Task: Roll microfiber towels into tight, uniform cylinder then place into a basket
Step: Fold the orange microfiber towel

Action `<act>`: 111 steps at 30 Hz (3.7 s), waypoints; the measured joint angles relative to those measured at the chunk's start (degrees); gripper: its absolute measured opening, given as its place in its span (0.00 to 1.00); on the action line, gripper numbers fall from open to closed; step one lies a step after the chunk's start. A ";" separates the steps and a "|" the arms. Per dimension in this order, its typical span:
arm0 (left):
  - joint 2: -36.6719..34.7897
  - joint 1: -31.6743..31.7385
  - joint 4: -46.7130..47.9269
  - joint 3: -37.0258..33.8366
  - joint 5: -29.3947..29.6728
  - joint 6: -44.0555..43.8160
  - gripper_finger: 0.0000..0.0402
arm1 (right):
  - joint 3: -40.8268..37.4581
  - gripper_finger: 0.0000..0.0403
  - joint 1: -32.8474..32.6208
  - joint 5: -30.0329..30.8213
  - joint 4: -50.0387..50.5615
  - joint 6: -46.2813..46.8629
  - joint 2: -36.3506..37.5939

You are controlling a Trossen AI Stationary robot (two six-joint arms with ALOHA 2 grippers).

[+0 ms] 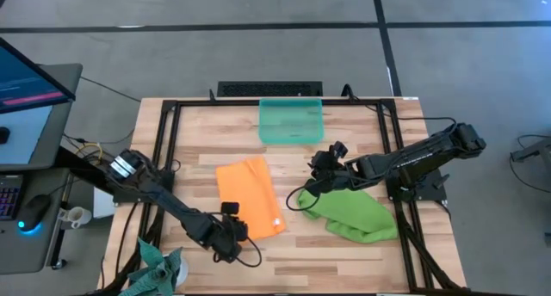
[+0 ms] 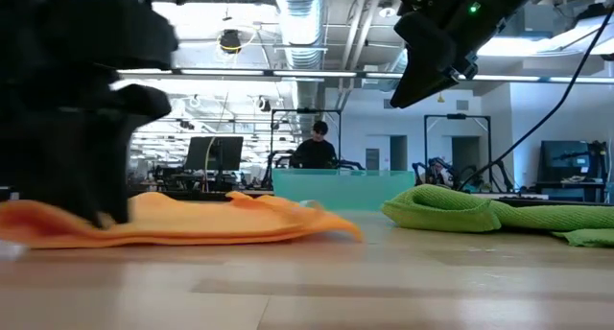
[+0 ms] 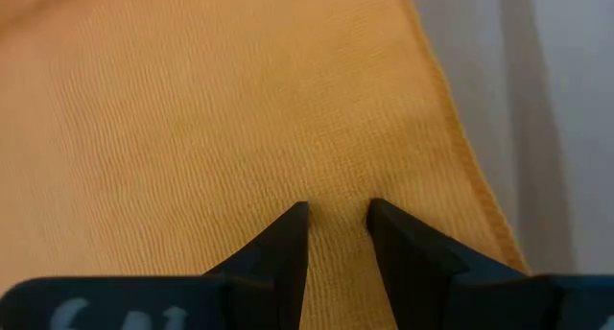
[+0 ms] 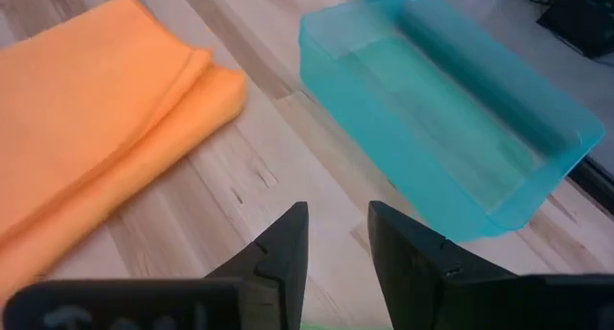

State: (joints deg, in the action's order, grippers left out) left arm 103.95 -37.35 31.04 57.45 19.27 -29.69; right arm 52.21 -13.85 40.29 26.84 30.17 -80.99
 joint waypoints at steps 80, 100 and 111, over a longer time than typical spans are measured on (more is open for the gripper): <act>-3.27 -13.67 29.26 18.40 11.06 -19.63 0.28 | 14.68 0.49 -17.91 -13.00 -37.09 -40.46 -24.48; -2.53 -13.31 23.48 14.36 11.41 -24.66 0.28 | 14.70 0.45 -14.86 -24.57 -43.62 -39.60 -31.50; -2.53 -10.13 23.47 14.36 10.49 -23.36 0.37 | 14.72 0.46 -13.77 -29.29 -43.97 -38.77 -32.55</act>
State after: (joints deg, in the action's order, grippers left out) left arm 101.43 -47.48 54.52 71.81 29.76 -53.05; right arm 66.94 -27.62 11.00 -17.13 -8.60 -113.54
